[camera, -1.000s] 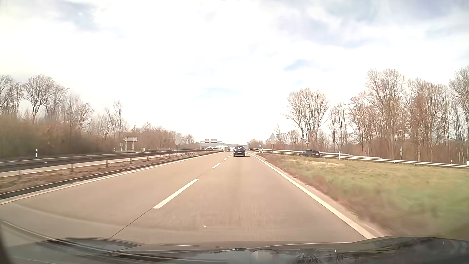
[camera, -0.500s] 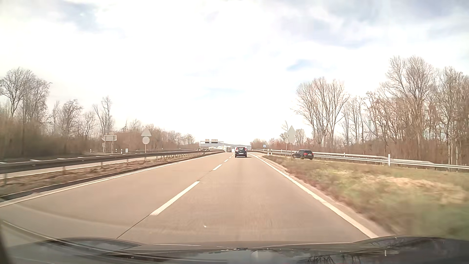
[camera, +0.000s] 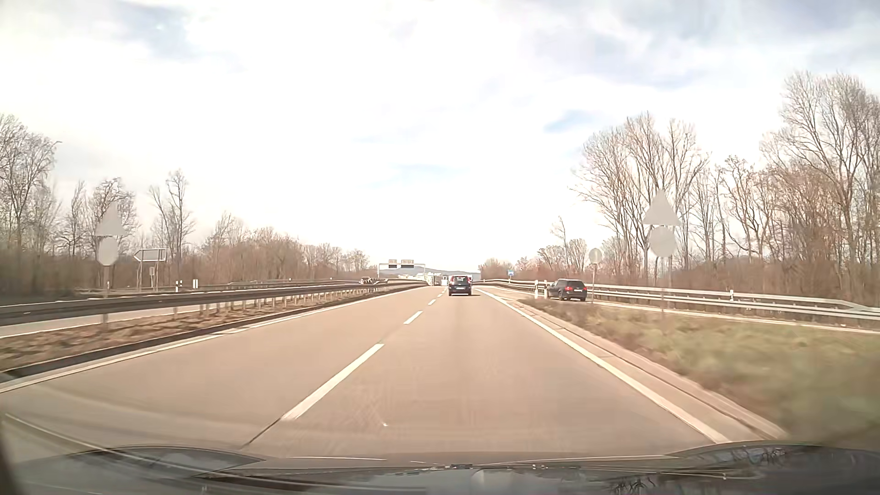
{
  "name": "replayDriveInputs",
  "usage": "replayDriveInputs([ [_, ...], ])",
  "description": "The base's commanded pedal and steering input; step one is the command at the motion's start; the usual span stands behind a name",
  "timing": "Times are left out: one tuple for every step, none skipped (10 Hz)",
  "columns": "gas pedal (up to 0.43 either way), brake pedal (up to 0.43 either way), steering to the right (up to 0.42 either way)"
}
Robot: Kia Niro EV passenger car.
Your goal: Follow the waypoints while adhering to traffic rules and regulations
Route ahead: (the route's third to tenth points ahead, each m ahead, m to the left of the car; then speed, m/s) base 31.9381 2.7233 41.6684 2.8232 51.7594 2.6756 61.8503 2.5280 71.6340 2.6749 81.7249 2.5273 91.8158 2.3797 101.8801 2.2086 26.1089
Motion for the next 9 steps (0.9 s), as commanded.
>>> replayDriveInputs([
  [0.26, 0.0, -0.007],
  [0.26, 0.0, -0.007],
  [0.26, 0.0, -0.007],
  [0.26, 0.0, -0.007],
  [0.26, 0.0, -0.006],
  [0.268, 0.0, -0.006],
  [0.268, 0.0, -0.006],
  [0.268, 0.0, -0.006],
  [0.268, 0.0, -0.005],
])
